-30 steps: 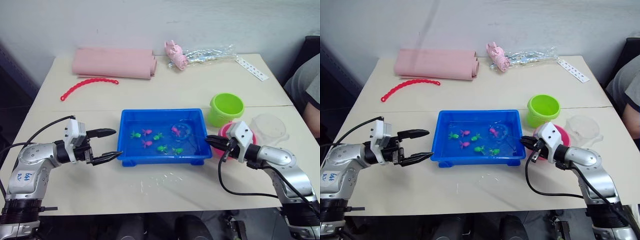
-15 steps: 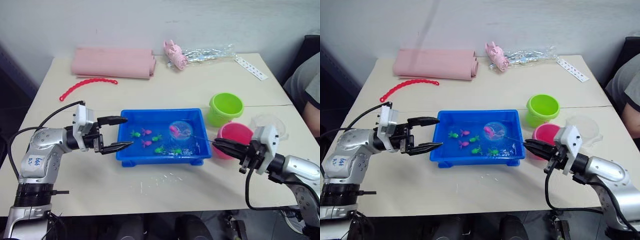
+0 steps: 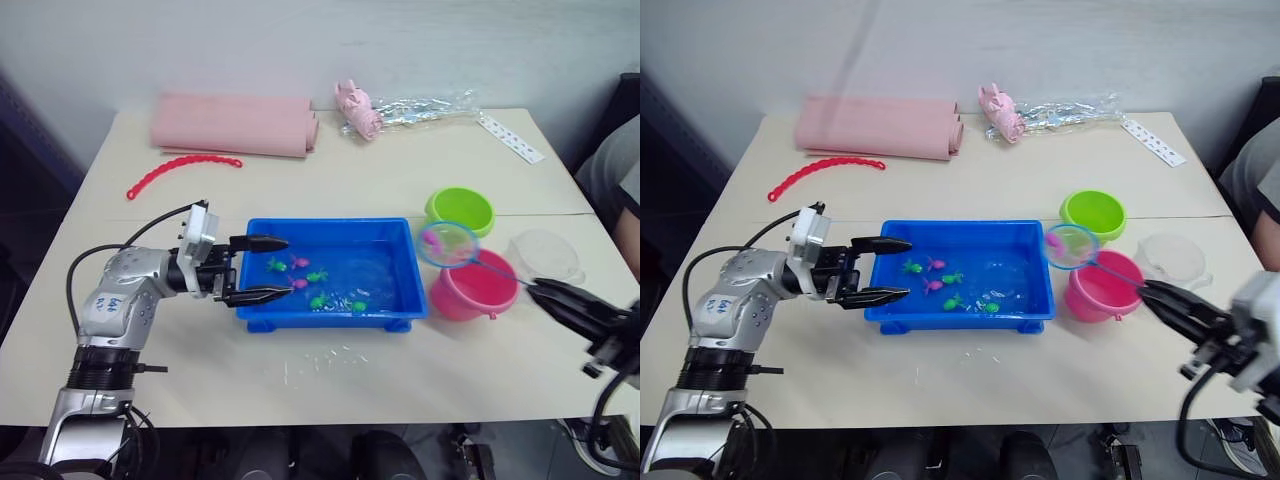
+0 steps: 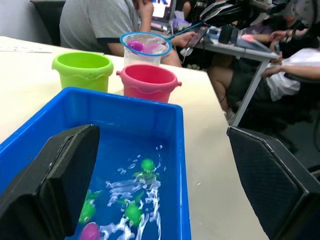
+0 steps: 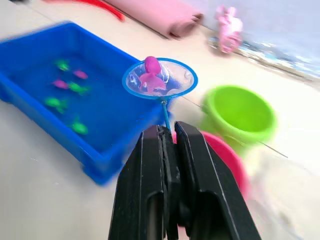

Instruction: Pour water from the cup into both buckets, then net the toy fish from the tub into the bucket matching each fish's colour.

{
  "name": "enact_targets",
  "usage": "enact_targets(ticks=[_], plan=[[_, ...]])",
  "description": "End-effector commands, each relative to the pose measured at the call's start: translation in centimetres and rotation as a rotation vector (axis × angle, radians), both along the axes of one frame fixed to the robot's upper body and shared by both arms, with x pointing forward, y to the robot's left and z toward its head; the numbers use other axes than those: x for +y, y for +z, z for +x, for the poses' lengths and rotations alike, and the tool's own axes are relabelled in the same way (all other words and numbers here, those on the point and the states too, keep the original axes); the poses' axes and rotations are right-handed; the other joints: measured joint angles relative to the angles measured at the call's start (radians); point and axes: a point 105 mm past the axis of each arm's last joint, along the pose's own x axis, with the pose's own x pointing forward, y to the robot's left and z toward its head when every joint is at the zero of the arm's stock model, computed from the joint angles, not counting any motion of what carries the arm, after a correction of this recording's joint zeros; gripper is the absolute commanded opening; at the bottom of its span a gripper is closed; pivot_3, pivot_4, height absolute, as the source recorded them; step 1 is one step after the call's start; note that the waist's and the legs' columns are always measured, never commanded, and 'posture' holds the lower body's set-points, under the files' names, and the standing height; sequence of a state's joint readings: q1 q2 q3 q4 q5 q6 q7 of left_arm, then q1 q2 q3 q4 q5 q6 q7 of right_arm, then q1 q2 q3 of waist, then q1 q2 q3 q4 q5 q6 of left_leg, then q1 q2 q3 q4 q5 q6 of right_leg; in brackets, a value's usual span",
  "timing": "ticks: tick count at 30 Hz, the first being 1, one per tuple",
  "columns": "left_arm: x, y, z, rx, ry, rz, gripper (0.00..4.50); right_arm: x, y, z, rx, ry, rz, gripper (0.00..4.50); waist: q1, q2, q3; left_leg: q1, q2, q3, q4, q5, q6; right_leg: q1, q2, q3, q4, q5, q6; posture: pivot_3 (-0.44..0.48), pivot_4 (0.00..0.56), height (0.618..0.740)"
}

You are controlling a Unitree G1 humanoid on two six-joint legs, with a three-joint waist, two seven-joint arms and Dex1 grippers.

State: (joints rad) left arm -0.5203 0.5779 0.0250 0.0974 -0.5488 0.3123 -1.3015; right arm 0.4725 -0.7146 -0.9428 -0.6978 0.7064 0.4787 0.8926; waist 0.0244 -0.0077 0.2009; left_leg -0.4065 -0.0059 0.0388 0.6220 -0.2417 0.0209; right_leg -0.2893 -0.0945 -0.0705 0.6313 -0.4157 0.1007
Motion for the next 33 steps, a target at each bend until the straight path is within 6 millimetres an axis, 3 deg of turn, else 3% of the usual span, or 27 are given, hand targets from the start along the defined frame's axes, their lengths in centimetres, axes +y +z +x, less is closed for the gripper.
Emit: enact_targets(ticks=[1,8,14,17,29,33], plan=[[-0.5,1.0,0.2,-0.051,-0.028,-0.004,4.47,-1.8,0.0,-0.9,-0.040,-0.078,-0.084,0.00,0.000,0.000,0.000,0.000,0.000,0.000,0.000,0.000,0.000,0.000,0.000,0.000,0.000,0.000,0.000,0.000,0.150,0.740],[-1.4,1.0,0.1,-0.057,-0.054,-0.006,4.47,-3.8,-2.3,-1.4,-0.081,-0.150,-0.358,0.00,-0.005,0.000,0.000,0.001,0.000,0.001,-0.001,0.000,0.000,0.000,0.000,0.001,0.000,0.000,0.000,0.000,0.150,0.740],[-1.7,1.1,0.0,-0.057,-0.055,-0.006,4.47,-4.8,-2.5,-0.3,-0.237,-0.194,-0.628,0.00,-0.004,0.000,0.000,0.001,0.000,0.001,0.000,0.001,-0.001,0.000,0.000,0.002,0.000,0.000,0.000,0.000,0.150,0.740],[-1.9,1.3,0.0,-0.058,-0.051,-0.009,4.47,-5.1,-2.7,0.4,-0.284,-0.229,-0.635,0.00,-0.004,0.000,0.000,0.001,0.000,0.001,0.000,0.001,-0.001,0.000,0.000,0.002,0.000,0.000,0.000,0.000,0.150,0.740],[-2.4,1.3,-0.1,-0.060,-0.039,-0.018,4.47,-3.9,-4.5,0.5,-0.424,0.059,-1.037,0.00,-0.003,0.000,0.000,0.001,0.000,0.001,0.000,0.001,-0.001,0.000,0.000,0.002,0.000,0.000,0.000,0.000,0.150,0.740],[-2.2,1.2,-0.2,-0.058,-0.033,-0.015,4.47,-3.5,-4.4,0.2,-0.496,0.072,-1.088,0.00,-0.004,0.000,0.000,0.001,0.000,0.001,0.000,0.001,-0.001,0.000,0.000,0.002,0.000,0.000,0.000,0.000,0.150,0.740]])
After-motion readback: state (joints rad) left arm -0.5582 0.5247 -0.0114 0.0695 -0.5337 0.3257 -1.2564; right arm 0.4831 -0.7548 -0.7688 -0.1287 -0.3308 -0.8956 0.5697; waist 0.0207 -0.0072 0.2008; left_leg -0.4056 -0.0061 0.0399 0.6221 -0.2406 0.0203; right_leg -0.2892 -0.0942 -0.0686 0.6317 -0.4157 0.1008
